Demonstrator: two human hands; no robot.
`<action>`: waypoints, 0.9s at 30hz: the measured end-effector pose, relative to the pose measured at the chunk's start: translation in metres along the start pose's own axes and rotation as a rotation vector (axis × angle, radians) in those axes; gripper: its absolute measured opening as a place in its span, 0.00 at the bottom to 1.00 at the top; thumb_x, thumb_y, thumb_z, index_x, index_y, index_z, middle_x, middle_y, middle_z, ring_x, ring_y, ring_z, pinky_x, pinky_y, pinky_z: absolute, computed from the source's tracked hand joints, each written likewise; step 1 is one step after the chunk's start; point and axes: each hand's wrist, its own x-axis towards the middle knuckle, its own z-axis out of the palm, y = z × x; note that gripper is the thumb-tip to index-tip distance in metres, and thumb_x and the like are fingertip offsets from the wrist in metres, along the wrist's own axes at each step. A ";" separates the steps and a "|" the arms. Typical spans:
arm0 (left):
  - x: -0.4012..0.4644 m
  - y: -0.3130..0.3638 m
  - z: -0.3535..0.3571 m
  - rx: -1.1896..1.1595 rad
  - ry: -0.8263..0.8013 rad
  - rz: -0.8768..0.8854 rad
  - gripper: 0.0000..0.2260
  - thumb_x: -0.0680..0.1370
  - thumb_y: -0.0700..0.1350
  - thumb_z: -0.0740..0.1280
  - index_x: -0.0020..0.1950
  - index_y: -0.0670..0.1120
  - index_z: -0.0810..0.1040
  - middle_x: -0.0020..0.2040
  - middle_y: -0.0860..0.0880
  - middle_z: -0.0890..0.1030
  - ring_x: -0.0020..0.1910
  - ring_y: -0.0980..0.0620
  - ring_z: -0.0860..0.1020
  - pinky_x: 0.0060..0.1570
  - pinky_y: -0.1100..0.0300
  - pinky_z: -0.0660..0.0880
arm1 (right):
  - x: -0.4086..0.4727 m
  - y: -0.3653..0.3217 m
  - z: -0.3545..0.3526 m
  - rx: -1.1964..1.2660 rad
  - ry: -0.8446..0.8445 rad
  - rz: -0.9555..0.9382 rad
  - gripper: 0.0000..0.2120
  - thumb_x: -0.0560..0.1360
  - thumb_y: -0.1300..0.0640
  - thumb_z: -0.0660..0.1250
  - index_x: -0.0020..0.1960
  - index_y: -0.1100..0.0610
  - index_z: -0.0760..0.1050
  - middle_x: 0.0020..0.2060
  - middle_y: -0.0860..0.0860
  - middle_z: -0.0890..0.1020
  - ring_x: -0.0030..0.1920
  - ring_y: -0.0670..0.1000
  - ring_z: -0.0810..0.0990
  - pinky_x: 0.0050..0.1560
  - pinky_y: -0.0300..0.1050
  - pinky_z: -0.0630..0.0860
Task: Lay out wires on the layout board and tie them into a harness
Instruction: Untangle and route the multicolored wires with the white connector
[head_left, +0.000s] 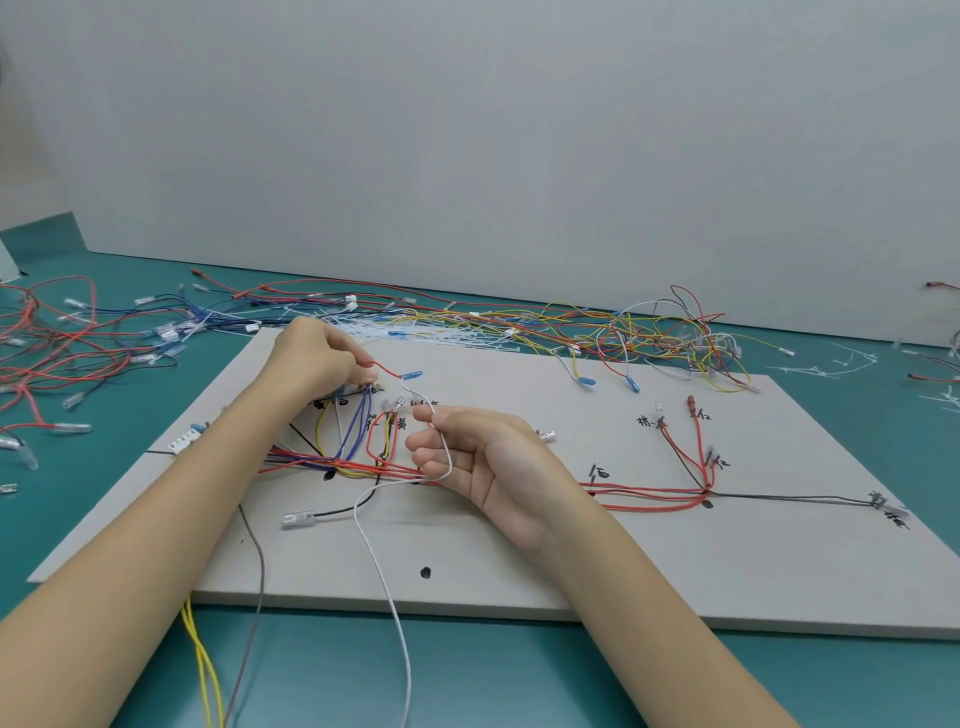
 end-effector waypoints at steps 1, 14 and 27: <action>0.000 0.000 -0.001 0.009 -0.002 -0.011 0.05 0.68 0.41 0.79 0.37 0.48 0.84 0.40 0.49 0.83 0.42 0.52 0.76 0.38 0.60 0.69 | 0.000 0.000 0.000 0.001 0.004 0.005 0.09 0.79 0.65 0.60 0.54 0.67 0.77 0.34 0.58 0.82 0.30 0.49 0.81 0.33 0.37 0.78; 0.007 -0.008 -0.006 0.115 -0.164 0.117 0.16 0.74 0.32 0.69 0.34 0.51 0.85 0.31 0.57 0.82 0.31 0.59 0.73 0.26 0.67 0.66 | -0.001 -0.002 -0.003 -0.046 0.036 0.017 0.09 0.78 0.63 0.63 0.55 0.66 0.78 0.31 0.53 0.80 0.31 0.50 0.81 0.34 0.37 0.79; 0.001 -0.008 -0.014 0.177 -0.232 0.193 0.16 0.73 0.31 0.61 0.38 0.45 0.85 0.30 0.55 0.81 0.36 0.53 0.74 0.33 0.63 0.69 | -0.005 -0.003 0.002 0.015 -0.189 -0.006 0.13 0.80 0.60 0.59 0.62 0.63 0.76 0.27 0.50 0.72 0.34 0.52 0.82 0.49 0.50 0.81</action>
